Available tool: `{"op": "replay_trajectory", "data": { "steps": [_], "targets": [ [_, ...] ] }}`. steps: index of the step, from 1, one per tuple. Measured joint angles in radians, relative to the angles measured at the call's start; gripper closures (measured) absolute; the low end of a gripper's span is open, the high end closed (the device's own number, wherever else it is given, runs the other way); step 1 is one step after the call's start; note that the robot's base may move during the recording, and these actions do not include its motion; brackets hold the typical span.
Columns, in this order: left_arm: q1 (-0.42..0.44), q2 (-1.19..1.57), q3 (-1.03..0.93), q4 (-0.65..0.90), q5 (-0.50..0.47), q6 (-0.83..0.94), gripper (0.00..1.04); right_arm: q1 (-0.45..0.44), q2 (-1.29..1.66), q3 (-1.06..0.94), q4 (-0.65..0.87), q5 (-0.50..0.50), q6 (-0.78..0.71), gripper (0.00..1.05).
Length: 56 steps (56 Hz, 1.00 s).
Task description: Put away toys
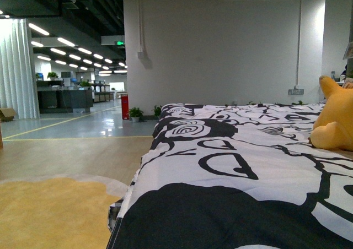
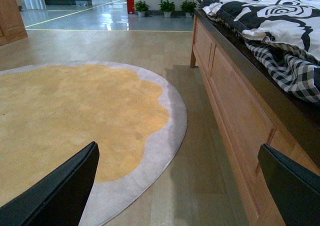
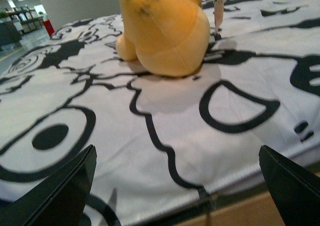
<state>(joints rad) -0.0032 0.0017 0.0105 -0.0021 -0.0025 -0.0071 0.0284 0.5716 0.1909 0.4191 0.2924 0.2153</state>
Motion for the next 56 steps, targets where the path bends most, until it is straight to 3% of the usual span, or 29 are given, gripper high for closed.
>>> {"op": "replay_trajectory", "data": {
  "steps": [7,22,45,56],
  "targets": [
    [0.000,0.000,0.000,0.000,0.000,0.000,0.06,-0.008,0.275,0.125,0.224,0.019,-0.047,0.07],
    [0.000,0.000,0.000,0.000,0.000,0.000,0.06,0.014,0.562,0.307,0.407,0.087,-0.161,0.07],
    [0.000,0.000,0.000,0.000,0.000,0.000,0.06,0.101,0.773,0.521,0.521,0.121,-0.397,0.07],
    [0.000,0.000,0.000,0.000,0.000,0.000,0.06,0.125,0.860,0.631,0.456,0.161,-0.536,0.07]
  ]
}}
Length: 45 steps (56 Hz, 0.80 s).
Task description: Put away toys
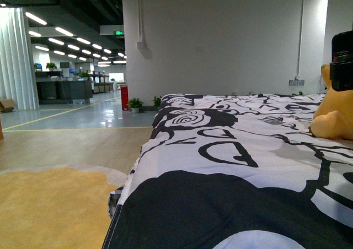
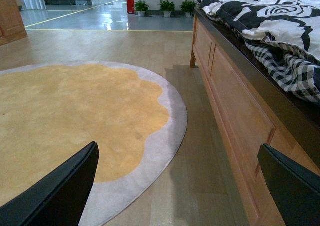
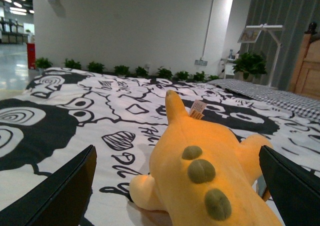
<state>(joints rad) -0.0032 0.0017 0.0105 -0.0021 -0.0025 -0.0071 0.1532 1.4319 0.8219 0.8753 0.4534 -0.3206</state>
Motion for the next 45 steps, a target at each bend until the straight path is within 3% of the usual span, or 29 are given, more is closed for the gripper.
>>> {"op": "replay_trajectory", "data": {
  "steps": [13,19,26,32,45],
  "targets": [
    [0.000,0.000,0.000,0.000,0.000,0.000,0.06,-0.017,0.063,0.169,-0.286,0.116,-0.078,0.07],
    [0.000,0.000,0.000,0.000,0.000,0.000,0.06,-0.043,0.101,0.326,-0.655,0.092,-0.058,0.07],
    [0.000,0.000,0.000,0.000,0.000,0.000,0.06,-0.049,0.121,0.418,-0.916,0.080,-0.015,0.07],
    [0.000,0.000,0.000,0.000,0.000,0.000,0.06,-0.069,0.142,0.475,-1.022,0.086,0.011,0.07],
    [0.000,0.000,0.000,0.000,0.000,0.000,0.06,-0.113,0.185,0.531,-1.088,0.119,0.026,0.07]
  ]
}}
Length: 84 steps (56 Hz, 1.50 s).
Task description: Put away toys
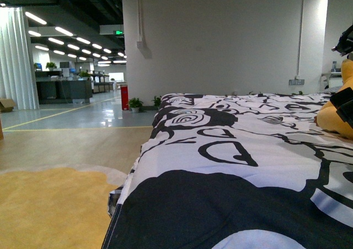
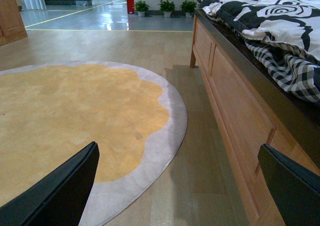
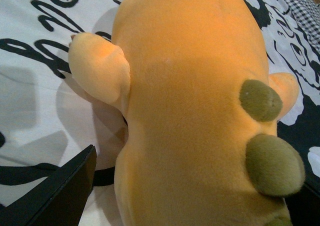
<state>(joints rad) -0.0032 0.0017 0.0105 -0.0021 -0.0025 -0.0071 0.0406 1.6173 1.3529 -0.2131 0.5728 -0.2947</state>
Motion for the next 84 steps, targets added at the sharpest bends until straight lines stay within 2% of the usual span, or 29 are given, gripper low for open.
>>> {"op": "replay_trajectory", "data": {
  "steps": [23,40,56,61,67,84],
  "targets": [
    [0.000,0.000,0.000,0.000,0.000,0.000,0.06,-0.021,0.027,-0.018,0.008,0.003,0.029,0.07],
    [0.000,0.000,0.000,0.000,0.000,0.000,0.06,-0.022,0.031,-0.059,0.064,-0.018,0.029,0.53],
    [0.000,0.000,0.000,0.000,0.000,0.000,0.06,-0.019,0.024,-0.071,0.106,-0.068,0.037,0.89],
    [0.000,0.000,0.000,0.000,0.000,0.000,0.06,-0.020,0.001,-0.087,0.132,-0.114,0.044,0.96],
    [0.000,0.000,0.000,0.000,0.000,0.000,0.06,-0.027,-0.045,-0.117,0.165,-0.193,0.064,0.98],
    [0.000,0.000,0.000,0.000,0.000,0.000,0.06,-0.045,-0.315,-0.249,0.233,-0.540,0.135,0.98]
  ]
}}
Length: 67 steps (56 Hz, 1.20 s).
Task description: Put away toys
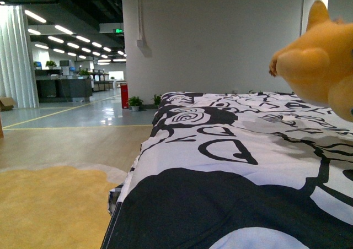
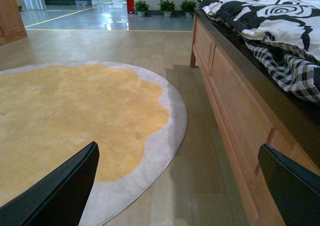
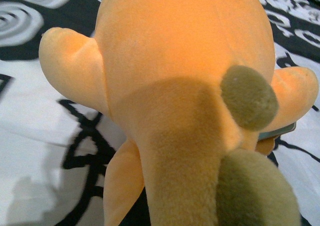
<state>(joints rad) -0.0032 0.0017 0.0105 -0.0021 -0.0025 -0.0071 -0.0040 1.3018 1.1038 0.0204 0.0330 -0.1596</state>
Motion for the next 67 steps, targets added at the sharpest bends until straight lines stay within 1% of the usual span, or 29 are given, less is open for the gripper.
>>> {"op": "replay_trajectory", "data": {
  "steps": [10,22,28,36,44,58,59,61,63,65,67],
  "targets": [
    [0.000,0.000,0.000,0.000,0.000,0.000,0.06,-0.056,-0.187,-0.084,0.007,-0.182,0.082,0.98],
    [0.000,0.000,0.000,0.000,0.000,0.000,0.06,-0.129,-0.357,-0.176,0.023,-0.356,0.199,0.98],
    [0.000,0.000,0.000,0.000,0.000,0.000,0.06,-0.150,-0.430,-0.224,0.038,-0.422,0.273,0.98],
    [0.000,0.000,0.000,0.000,0.000,0.000,0.06,-0.164,-0.505,-0.274,0.045,-0.458,0.349,0.98],
    [0.000,0.000,0.000,0.000,0.000,0.000,0.06,-0.172,-0.525,-0.282,0.044,-0.459,0.391,0.98],
    [0.000,0.000,0.000,0.000,0.000,0.000,0.06,-0.172,-0.525,-0.282,0.044,-0.459,0.407,0.98],
    [0.000,0.000,0.000,0.000,0.000,0.000,0.06,-0.171,-0.526,-0.282,0.040,-0.447,0.405,0.98],
    [0.000,0.000,0.000,0.000,0.000,0.000,0.06,-0.149,-0.536,-0.281,-0.015,-0.348,0.358,0.98],
    [0.000,0.000,0.000,0.000,0.000,0.000,0.06,-0.132,-0.551,-0.296,-0.044,-0.277,0.319,0.98],
    [0.000,0.000,0.000,0.000,0.000,0.000,0.06,-0.117,-0.579,-0.341,-0.044,-0.198,0.275,0.98],
    [0.000,0.000,0.000,0.000,0.000,0.000,0.06,-0.109,-0.601,-0.381,-0.033,-0.161,0.248,0.98]
  ]
}}
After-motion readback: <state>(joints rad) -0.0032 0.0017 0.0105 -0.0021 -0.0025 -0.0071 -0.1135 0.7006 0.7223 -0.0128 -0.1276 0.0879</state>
